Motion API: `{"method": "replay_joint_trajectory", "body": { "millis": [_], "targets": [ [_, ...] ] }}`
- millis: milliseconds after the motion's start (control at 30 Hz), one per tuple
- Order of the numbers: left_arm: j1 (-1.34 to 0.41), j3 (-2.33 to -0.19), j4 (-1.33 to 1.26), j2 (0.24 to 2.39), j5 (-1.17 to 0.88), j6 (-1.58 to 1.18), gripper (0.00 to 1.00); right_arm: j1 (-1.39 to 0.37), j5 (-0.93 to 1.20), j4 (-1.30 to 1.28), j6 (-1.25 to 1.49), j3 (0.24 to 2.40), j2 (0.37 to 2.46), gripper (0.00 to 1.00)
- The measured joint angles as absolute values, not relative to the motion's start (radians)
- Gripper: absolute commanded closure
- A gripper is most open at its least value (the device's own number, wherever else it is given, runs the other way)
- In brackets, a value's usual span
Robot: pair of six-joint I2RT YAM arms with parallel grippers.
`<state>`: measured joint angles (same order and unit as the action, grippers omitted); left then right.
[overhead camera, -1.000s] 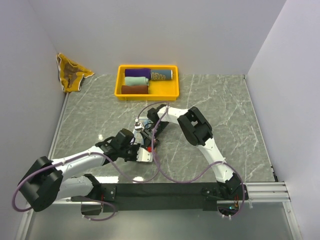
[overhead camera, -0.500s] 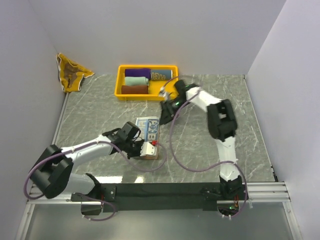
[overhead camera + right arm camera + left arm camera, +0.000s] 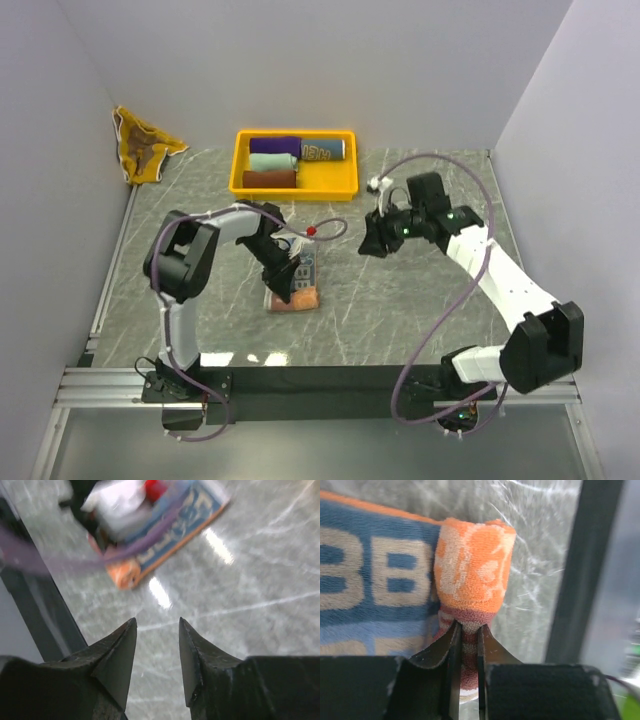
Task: Roll the towels
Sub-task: Roll the towel
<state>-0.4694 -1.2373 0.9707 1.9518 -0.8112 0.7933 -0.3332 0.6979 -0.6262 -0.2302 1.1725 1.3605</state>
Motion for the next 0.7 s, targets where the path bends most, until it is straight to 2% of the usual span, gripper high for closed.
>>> {"method": "replay_joint_trajectory", "body": {
  "millis": [133,300,433,700],
  "targets": [
    [-0.439,-1.388,1.145,2.117,-0.874,0.79,0.99,-0.399,0.63,-0.628,-0.266,1.064,1.302,0.6],
    [-0.427,-1.48,1.262,2.221,-0.91,0.79,0.99,-0.628,0.496,-0.629,-0.332,1.039,1.326,0.49],
    [-0.414,-1.493,1.295,2.254,-0.939,0.79,0.99,-0.806,0.384,-0.574,-0.391,1.043,1.398,0.41],
    [-0.401,-1.493,1.314,2.273,-0.965,0.79,0.99,-1.013,0.221,-0.41,-0.524,1.047,1.613,0.42]
  ]
}}
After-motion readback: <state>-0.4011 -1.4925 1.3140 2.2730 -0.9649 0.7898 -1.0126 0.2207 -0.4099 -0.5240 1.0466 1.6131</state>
